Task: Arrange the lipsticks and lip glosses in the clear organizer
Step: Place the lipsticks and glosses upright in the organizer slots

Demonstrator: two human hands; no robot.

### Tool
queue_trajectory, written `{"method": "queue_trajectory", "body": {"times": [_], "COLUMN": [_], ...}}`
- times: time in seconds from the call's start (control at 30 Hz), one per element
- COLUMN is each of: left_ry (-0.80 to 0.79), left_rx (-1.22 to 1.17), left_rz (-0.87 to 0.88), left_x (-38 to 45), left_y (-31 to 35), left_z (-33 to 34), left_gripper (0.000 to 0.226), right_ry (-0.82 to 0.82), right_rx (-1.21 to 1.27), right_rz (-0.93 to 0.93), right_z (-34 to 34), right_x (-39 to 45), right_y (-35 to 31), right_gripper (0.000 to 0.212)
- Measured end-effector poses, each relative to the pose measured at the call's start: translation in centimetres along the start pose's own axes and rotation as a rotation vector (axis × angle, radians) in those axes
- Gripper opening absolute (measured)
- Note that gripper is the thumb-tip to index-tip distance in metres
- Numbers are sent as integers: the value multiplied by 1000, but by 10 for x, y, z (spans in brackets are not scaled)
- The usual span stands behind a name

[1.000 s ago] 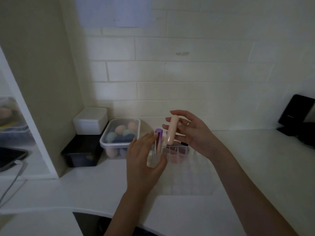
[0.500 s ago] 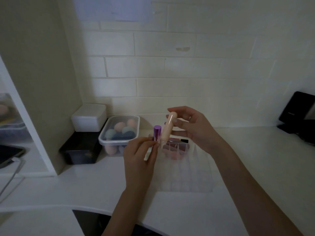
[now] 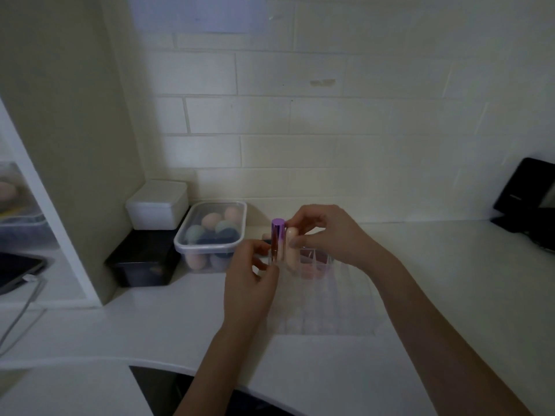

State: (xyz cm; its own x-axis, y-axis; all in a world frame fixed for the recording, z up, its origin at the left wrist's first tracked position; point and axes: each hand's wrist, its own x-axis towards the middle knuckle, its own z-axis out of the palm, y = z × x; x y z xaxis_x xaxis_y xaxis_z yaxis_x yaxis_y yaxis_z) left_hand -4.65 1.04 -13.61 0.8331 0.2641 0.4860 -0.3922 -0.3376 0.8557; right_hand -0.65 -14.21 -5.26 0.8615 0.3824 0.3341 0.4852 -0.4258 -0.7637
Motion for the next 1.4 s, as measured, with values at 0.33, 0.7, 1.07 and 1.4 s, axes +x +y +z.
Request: {"method": "queue_trajectory", "body": {"times": [0.33, 0.7, 1.07, 1.4], "left_ry": [-81, -141, -152, -158], "left_rx": [-58, -211, -189, -190], "left_rz": [-112, -73, -50, -63], "left_x": [1, 7, 5, 5], "left_y": [-3, -3, -4, -1], "left_z": [1, 0, 0, -1], "left_gripper": [28, 15, 18, 19], "right_ry": [12, 208, 95, 323], "right_rx": [-44, -117, -272, 192], "right_rz": [24, 257, 387, 338], "right_z": [-19, -32, -17, -39], "right_x": [2, -4, -2, -7], "right_y": [12, 93, 106, 74], "right_gripper": [17, 16, 21, 8]}}
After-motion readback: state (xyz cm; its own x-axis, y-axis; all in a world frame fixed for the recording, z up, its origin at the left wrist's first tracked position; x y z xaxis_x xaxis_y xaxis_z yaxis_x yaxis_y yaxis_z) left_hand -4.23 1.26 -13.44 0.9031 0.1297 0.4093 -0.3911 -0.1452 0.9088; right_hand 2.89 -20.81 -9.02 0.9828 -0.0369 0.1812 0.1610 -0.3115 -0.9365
